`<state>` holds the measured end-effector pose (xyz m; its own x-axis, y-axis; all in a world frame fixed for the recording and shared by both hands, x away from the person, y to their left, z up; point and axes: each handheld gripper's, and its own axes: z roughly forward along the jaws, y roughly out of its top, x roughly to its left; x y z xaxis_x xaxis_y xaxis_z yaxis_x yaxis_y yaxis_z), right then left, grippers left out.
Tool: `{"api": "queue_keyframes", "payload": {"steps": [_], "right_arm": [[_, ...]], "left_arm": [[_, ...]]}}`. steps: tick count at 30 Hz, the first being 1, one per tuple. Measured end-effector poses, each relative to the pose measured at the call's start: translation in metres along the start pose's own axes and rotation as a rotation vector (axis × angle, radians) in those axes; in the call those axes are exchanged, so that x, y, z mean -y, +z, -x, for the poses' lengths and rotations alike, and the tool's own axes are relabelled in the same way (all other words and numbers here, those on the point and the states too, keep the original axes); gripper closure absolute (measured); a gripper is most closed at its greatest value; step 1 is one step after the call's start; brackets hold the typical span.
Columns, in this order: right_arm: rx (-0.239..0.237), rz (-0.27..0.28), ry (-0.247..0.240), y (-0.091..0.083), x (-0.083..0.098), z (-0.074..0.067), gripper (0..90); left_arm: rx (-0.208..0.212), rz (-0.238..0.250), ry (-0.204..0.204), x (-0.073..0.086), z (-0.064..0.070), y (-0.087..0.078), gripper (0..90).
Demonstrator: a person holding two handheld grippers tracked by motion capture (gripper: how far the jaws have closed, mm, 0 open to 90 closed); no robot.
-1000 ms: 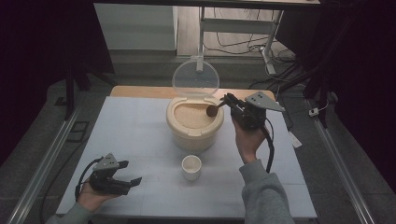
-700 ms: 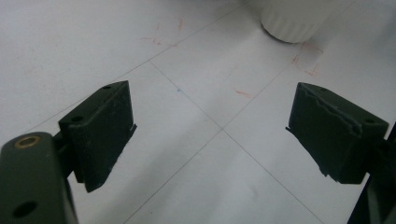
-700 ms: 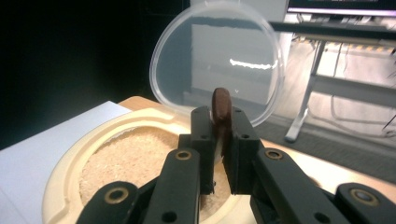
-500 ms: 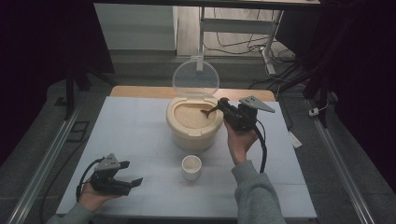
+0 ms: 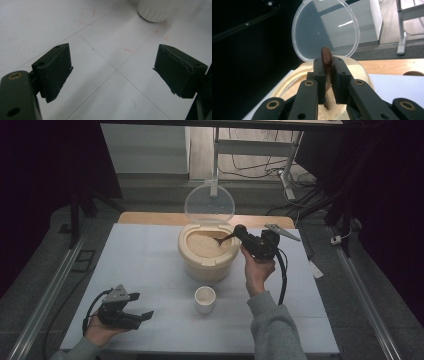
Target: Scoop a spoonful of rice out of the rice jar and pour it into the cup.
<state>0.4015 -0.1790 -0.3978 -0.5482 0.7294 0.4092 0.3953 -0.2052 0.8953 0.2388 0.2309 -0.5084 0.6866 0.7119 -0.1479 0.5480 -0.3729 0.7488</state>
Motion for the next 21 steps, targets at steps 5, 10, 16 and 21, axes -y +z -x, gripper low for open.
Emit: {"api": "queue_keyframes", "payload": {"steps": [5,10,16,21], "right_arm": [[-0.001,0.001,0.044,0.000,0.001,0.003,82.8],[-0.006,0.012,0.101,-0.002,0.000,0.006,82.9],[-0.017,0.017,0.190,-0.005,-0.001,0.011,83.7],[-0.021,0.022,0.253,-0.008,0.001,0.018,83.7]], "left_arm": [[0.001,0.000,-0.001,0.000,0.001,0.000,14.3],[0.002,0.000,0.000,0.000,0.000,0.001,14.4],[0.003,-0.003,0.004,-0.001,0.001,0.001,14.5],[0.002,-0.002,0.005,-0.001,0.001,0.001,14.5]]}}
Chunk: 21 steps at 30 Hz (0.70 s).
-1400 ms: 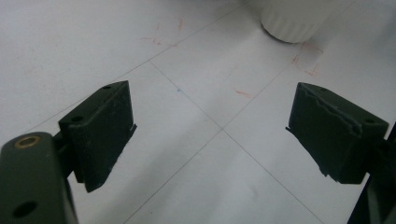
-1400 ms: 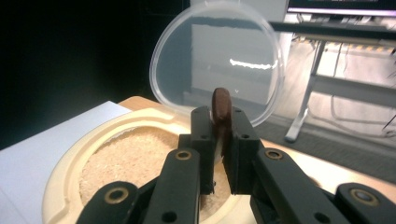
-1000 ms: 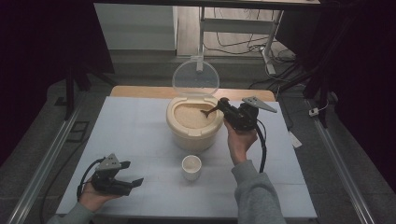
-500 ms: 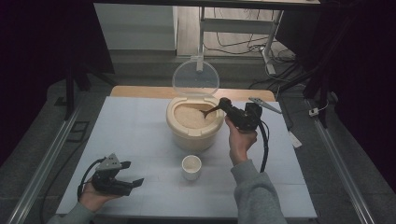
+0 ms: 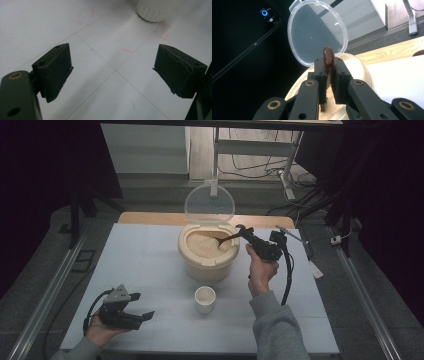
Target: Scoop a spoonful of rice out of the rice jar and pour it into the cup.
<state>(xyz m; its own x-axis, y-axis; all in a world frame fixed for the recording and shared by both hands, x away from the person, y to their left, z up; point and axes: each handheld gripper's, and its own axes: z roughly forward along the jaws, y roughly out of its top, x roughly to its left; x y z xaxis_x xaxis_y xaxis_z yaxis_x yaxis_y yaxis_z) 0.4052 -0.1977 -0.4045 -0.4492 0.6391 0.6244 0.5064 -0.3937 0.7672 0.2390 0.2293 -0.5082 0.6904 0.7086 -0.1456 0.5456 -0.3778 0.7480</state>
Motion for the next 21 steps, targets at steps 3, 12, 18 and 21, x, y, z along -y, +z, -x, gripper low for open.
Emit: {"api": "queue_keyframes", "payload": {"steps": [3,12,18,21], "right_arm": [[-0.005,0.007,0.018,-0.002,-0.001,0.002,83.7],[-0.030,0.019,0.055,-0.009,-0.005,0.006,83.7],[-0.045,0.014,0.115,-0.011,-0.005,0.012,83.7],[-0.044,0.015,0.142,-0.011,-0.005,0.014,83.7]], "left_arm": [[0.000,-0.001,0.001,0.000,0.000,0.000,14.6],[-0.002,0.000,0.003,0.000,0.000,0.000,14.9],[-0.005,-0.002,0.006,-0.001,0.000,0.001,15.1],[-0.007,-0.004,0.011,-0.001,0.001,0.001,15.2]]}}
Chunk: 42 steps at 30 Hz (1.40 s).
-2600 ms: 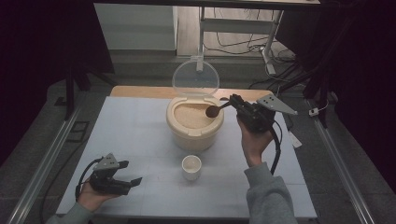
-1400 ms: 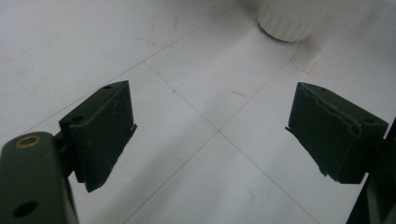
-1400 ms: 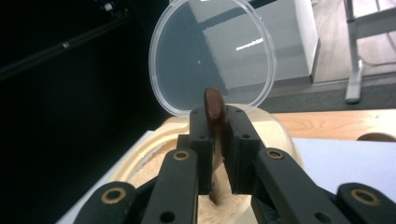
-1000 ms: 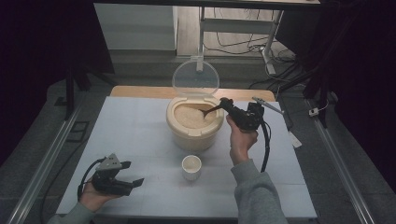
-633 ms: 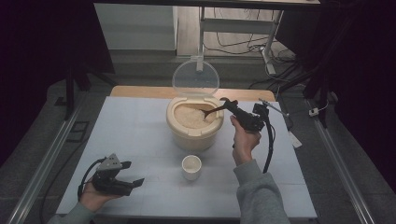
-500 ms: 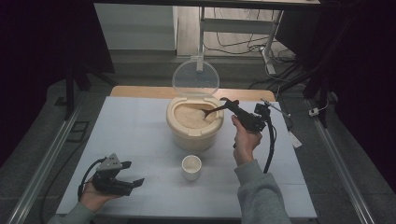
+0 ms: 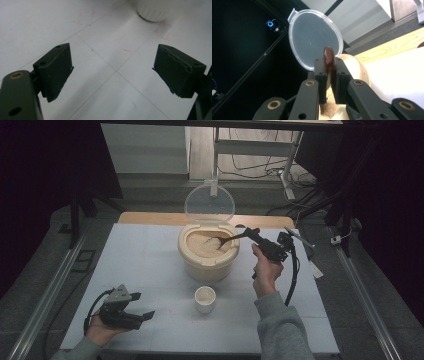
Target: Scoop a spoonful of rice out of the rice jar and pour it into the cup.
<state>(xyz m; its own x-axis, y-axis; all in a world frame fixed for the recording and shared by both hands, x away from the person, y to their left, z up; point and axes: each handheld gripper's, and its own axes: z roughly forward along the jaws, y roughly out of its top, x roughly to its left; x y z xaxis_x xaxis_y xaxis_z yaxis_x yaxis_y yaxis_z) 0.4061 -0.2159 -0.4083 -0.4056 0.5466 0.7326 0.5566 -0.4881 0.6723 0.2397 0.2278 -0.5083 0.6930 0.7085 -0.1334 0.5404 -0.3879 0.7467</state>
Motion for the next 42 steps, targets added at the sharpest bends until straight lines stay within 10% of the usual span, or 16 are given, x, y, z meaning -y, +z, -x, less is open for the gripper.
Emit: {"api": "queue_keyframes", "payload": {"steps": [24,42], "right_arm": [[-0.049,0.007,0.129,-0.010,-0.007,0.007,83.7],[-0.059,-0.005,0.138,-0.012,-0.007,0.007,83.7]], "left_arm": [[-0.012,-0.003,0.004,0.000,0.000,0.001,15.1],[-0.012,-0.006,-0.001,0.001,-0.001,0.000,15.2]]}}
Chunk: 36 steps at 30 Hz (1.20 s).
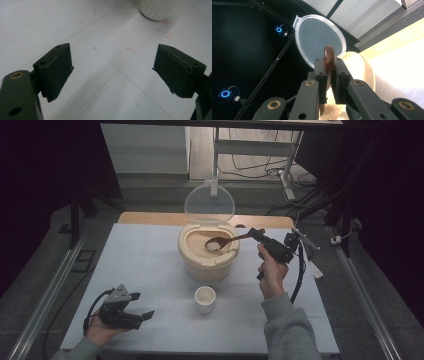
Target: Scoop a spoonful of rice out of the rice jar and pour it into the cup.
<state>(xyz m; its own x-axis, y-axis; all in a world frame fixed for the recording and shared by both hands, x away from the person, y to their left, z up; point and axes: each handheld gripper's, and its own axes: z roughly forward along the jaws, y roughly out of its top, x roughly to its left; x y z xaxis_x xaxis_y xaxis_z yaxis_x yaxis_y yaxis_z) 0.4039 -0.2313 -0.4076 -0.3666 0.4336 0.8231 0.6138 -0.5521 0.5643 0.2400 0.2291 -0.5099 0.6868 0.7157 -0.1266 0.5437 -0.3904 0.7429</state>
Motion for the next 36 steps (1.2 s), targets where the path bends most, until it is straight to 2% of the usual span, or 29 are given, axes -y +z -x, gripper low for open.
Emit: {"api": "queue_keyframes", "payload": {"steps": [7,17,27,33,36], "right_arm": [[-0.015,-0.002,0.014,-0.005,-0.001,-0.002,83.7],[-0.053,-0.040,-0.024,-0.021,0.005,-0.016,83.8],[-0.075,-0.145,-0.029,-0.042,0.028,-0.012,83.7],[-0.045,-0.218,-0.035,-0.043,0.046,-0.002,83.7],[-0.021,-0.240,-0.055,-0.040,0.052,0.002,83.7]], "left_arm": [[0.001,0.001,0.000,0.001,-0.001,0.000,15.2],[-0.002,0.001,-0.003,0.000,0.000,-0.001,15.2],[-0.001,-0.004,-0.003,0.001,-0.001,0.000,15.3],[-0.003,-0.004,-0.003,0.001,0.000,0.000,15.3],[-0.003,-0.006,-0.004,0.001,-0.001,0.000,15.2]]}}
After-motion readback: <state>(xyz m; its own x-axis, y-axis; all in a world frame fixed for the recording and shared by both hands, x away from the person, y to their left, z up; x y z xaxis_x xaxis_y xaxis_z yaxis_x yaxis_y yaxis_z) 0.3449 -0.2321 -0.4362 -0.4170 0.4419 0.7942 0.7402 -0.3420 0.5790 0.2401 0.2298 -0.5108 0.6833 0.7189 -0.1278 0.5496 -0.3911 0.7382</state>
